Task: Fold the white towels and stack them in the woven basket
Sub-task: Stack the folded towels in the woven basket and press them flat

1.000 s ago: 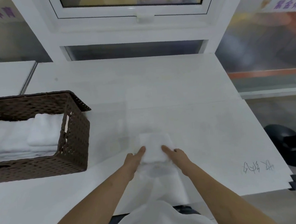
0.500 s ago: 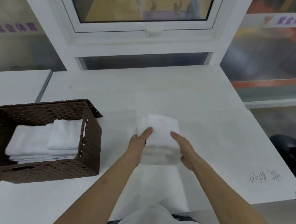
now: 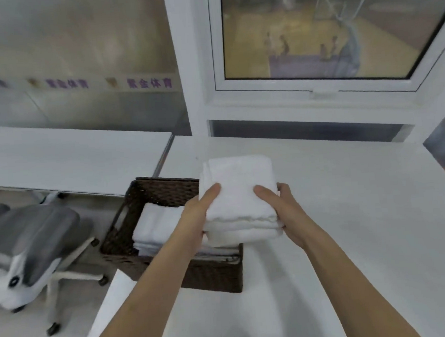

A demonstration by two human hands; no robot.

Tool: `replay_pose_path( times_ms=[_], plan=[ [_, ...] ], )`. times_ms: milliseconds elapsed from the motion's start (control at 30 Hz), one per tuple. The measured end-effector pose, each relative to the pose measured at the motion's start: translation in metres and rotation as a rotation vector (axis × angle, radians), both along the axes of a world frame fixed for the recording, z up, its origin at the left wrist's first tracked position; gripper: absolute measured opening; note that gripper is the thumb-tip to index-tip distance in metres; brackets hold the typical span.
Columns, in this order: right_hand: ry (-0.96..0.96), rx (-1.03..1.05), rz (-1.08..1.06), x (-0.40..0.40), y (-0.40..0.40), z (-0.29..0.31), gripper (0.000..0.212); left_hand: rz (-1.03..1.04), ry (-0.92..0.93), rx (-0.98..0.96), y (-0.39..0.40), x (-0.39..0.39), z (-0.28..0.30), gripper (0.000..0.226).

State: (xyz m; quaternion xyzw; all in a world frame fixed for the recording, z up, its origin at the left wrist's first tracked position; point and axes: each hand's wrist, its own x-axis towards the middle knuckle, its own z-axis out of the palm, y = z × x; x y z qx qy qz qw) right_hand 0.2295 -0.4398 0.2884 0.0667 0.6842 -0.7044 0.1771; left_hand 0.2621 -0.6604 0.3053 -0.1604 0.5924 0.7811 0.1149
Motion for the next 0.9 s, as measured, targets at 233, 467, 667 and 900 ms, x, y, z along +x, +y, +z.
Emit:
replay_pose_path(
  times_ms=[233,467,667,900],
  plan=[
    [-0.134,-0.029,-0.018,-0.025,-0.152,-0.036,0.096,0.004,-0.120,-0.089,-0.148,-0.011,-0.020,0.050],
    [-0.327,-0.135,-0.076,-0.026,-0.246,-0.095,0.096,-0.103,-0.216,-0.206,-0.238,-0.033,-0.051,0.045],
    [-0.413,-0.148,-0.154,-0.039,-0.279,-0.117,0.095,-0.153,-0.070,-0.660,-0.265,-0.063,-0.065,0.035],
    [-0.394,-0.038,-0.154,-0.059,-0.297,-0.133,0.100,-0.117,0.186,-1.118,-0.298,-0.065,-0.091,0.024]
  ],
)
